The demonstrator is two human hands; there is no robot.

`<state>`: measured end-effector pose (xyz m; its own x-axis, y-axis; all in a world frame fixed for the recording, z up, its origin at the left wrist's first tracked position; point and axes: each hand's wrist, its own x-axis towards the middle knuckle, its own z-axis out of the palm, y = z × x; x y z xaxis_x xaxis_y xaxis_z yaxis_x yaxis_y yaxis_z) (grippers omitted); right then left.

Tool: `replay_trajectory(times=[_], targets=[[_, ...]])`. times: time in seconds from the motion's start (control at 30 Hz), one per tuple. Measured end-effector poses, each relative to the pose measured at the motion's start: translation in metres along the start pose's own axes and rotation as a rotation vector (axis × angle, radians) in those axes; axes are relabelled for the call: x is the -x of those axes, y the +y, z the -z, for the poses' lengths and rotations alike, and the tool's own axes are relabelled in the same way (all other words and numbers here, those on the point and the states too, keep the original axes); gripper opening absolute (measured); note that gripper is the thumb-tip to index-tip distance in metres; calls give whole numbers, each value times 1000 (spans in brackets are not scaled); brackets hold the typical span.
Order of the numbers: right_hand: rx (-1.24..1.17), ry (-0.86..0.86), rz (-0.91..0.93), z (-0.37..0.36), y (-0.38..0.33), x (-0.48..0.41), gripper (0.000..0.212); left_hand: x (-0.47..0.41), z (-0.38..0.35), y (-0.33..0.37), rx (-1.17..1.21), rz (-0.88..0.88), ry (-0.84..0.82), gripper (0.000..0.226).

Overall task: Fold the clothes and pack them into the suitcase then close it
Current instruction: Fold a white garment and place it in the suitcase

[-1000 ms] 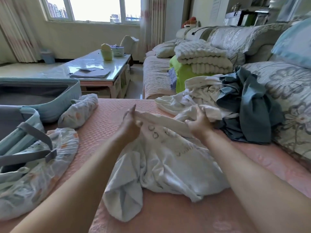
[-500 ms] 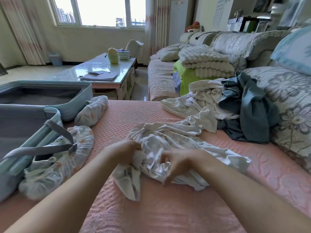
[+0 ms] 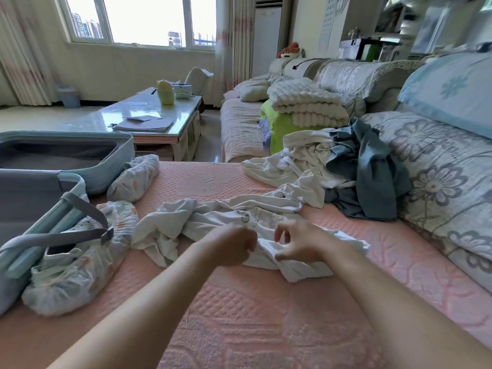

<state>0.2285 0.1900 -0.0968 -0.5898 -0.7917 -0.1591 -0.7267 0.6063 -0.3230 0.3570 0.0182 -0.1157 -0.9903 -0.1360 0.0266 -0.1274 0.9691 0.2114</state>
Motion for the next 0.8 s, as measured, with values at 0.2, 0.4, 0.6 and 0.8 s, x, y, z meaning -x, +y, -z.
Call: replay_trajectory(times=[0.2, 0.4, 0.6, 0.8], targets=[[317, -52, -28, -6, 35, 5, 32, -21, -44, 1, -90, -158, 9, 56], [-164, 217, -95, 2, 61, -10, 19, -44, -38, 6, 105, -10, 356, 10], [95, 631, 62, 0, 77, -21, 27, -65, -33, -21, 57, 335, 348, 20], [147, 139, 103, 0, 60, -13, 39, -74, -49, 4, -2, -234, 356, 28]])
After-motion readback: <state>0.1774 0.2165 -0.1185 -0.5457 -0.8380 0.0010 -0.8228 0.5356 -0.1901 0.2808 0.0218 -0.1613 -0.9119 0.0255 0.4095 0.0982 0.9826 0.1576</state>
